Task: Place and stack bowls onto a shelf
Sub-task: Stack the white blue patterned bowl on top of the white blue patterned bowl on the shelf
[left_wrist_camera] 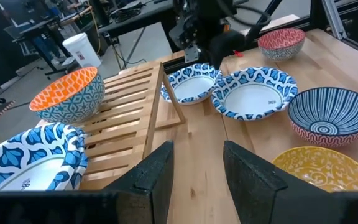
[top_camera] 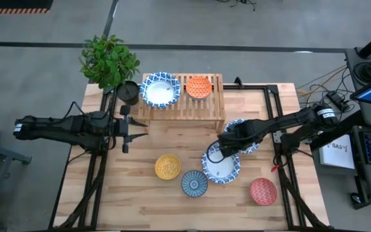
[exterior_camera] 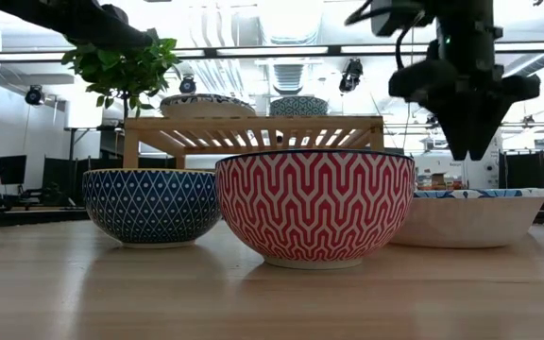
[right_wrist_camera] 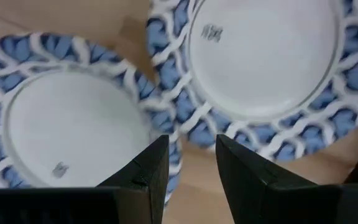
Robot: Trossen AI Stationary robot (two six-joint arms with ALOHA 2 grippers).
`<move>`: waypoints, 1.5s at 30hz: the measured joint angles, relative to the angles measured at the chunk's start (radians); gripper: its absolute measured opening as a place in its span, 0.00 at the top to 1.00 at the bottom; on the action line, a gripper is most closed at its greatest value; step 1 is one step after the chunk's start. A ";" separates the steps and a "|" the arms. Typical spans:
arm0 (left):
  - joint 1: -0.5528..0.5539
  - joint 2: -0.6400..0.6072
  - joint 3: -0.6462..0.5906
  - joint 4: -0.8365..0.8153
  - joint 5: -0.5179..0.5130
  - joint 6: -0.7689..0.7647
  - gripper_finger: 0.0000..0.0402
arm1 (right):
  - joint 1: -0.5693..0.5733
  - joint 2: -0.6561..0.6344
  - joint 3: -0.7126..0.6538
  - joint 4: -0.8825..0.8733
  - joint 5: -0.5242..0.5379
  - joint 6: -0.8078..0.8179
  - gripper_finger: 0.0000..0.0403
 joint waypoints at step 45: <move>0.000 0.014 -0.002 0.031 0.000 0.015 0.70 | -0.097 -0.031 -0.149 0.222 0.078 -0.390 0.70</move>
